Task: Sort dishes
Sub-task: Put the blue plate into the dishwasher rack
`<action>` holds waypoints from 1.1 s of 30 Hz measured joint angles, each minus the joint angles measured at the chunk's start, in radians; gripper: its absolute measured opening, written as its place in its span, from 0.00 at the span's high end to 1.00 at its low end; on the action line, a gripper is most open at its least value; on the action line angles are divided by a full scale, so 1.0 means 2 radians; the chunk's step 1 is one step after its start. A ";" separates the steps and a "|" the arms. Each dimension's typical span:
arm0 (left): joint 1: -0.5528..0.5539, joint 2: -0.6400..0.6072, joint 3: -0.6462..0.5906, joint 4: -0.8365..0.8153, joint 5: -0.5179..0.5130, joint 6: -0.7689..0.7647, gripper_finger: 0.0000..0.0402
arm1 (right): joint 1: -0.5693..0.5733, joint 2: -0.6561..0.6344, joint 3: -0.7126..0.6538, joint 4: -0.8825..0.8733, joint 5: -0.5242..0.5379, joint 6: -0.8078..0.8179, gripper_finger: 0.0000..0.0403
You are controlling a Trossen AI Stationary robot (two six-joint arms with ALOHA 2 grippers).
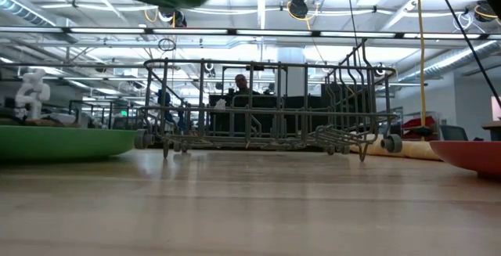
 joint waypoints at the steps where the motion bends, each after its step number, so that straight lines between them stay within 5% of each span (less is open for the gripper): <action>1: 0.000 0.007 0.005 -0.003 0.000 0.001 0.91 | -0.005 -0.004 0.000 -0.016 0.000 0.013 1.00; 11: 0.000 0.066 0.033 -0.046 0.014 0.033 0.66 | -0.039 -0.040 0.000 -0.153 -0.002 0.071 1.00; 17: 0.000 0.078 0.033 -0.115 0.013 0.061 0.54 | -0.042 -0.046 0.000 -0.265 0.064 0.099 1.00; 27: 0.000 0.085 0.033 -0.257 -0.100 0.157 0.52 | -0.031 -0.046 0.000 -0.367 0.091 0.168 1.00; 33: 0.000 0.136 0.033 -0.320 -0.145 0.216 0.52 | -0.037 -0.046 0.000 -0.404 0.028 0.181 1.00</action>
